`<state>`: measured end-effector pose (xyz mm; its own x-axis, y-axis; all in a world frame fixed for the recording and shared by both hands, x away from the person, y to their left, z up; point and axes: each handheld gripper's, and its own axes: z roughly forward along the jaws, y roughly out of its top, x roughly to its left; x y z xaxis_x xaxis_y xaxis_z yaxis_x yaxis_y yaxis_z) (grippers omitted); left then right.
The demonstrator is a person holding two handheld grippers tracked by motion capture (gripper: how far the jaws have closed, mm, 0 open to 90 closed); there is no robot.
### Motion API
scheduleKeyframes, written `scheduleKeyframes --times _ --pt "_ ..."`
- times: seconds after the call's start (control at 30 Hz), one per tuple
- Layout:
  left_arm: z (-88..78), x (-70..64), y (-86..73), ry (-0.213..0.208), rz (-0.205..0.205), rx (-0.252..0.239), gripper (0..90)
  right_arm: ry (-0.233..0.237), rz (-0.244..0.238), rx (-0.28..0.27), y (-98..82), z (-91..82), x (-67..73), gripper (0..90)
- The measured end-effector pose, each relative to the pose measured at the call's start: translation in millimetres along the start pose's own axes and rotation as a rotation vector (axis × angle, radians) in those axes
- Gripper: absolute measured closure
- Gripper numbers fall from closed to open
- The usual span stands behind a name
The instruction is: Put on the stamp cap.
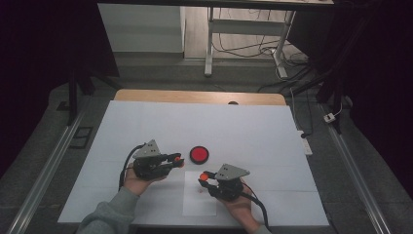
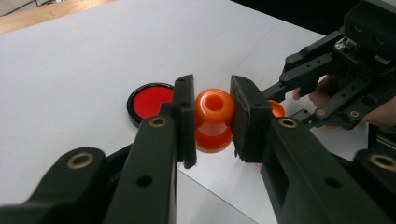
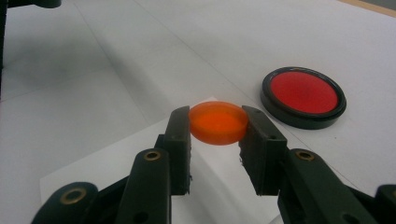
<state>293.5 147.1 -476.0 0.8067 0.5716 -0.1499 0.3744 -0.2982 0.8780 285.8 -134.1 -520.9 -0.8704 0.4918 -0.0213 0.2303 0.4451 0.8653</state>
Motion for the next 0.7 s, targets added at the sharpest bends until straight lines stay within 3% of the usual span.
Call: scheduleKeyframes --times 0.27,0.4,0.7 --pt "2.5 -6.7 3.4 -0.018 0.014 -0.008 72.6 0.001 -0.001 0.002 0.3 0.9 -0.3 64.2" --pt "5.1 -11.3 5.9 -0.048 0.002 -0.025 72.5 -0.005 -0.005 0.008 0.0 1.5 0.0 64.2" --pt "14.1 -28.5 13.3 -0.097 0.024 -0.05 72.5 0.0 -0.002 0.004 0.2 0.8 -0.4 64.2"
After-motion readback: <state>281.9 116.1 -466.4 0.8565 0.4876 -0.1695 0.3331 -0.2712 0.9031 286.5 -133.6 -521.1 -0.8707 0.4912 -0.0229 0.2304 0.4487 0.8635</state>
